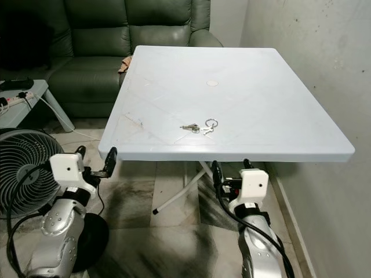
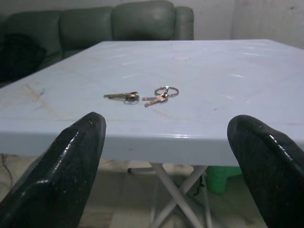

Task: Hang keys on a hook

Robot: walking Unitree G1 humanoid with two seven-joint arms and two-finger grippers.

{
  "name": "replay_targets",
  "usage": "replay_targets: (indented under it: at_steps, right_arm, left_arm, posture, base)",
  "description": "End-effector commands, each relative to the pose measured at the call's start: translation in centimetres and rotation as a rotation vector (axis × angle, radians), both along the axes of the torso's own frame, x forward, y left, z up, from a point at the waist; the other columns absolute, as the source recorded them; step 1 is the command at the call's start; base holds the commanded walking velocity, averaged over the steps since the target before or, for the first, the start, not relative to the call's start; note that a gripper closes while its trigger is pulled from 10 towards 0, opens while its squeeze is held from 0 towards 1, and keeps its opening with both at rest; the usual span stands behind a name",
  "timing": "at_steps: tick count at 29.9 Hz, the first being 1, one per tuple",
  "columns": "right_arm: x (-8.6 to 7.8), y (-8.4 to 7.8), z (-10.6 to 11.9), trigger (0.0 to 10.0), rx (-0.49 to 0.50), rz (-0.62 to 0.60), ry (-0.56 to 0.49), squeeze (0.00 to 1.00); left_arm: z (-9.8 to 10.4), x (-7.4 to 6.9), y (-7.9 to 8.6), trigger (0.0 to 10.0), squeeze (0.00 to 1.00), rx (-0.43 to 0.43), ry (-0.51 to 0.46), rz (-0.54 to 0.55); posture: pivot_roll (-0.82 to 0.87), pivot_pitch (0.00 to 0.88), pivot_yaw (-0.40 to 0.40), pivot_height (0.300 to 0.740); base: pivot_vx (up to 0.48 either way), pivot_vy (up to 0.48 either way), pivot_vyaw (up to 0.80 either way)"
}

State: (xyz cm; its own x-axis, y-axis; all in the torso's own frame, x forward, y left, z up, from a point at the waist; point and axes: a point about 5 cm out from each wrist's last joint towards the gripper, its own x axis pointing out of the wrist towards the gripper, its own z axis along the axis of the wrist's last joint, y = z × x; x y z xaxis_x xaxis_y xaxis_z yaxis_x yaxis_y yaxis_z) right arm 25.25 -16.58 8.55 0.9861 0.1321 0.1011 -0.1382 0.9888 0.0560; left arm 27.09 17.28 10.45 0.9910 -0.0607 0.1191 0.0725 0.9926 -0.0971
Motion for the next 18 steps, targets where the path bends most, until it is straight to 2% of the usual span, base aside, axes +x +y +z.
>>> replay_targets:
  at_steps: [1,5,9,18]
  right_arm:
    - [-0.5,0.3,-0.2,10.0,-0.003,0.033,0.007,0.0]
    - [-1.2,0.7,-0.5,10.0,0.005,0.047,0.017,0.0]
    - [-1.3,0.9,-0.2,10.0,0.008,0.047,0.015,0.0]
    - [-0.7,1.2,1.5,10.0,0.023,0.061,-0.027,0.0]
  left_arm:
    - [-0.2,-0.6,0.2,10.0,0.0,-0.041,0.006,0.008]
    - [-1.0,-1.5,0.4,10.0,0.0,-0.044,0.026,0.013]
    - [-0.9,-1.8,0.3,10.0,0.0,-0.048,0.035,0.01]
    - [-0.2,-1.4,0.3,10.0,0.0,-0.052,0.032,0.005]
  posture:
    - [-0.02,0.0,-0.005,0.732]
    - [-0.02,0.0,-0.005,0.732]
    - [-0.02,0.0,-0.004,0.732]
    - [-0.02,0.0,-0.005,0.732]
  base:
    - [0.0,0.0,0.0]
    - [0.0,0.0,0.0]
    - [0.0,0.0,0.0]
    - [0.0,0.0,0.0]
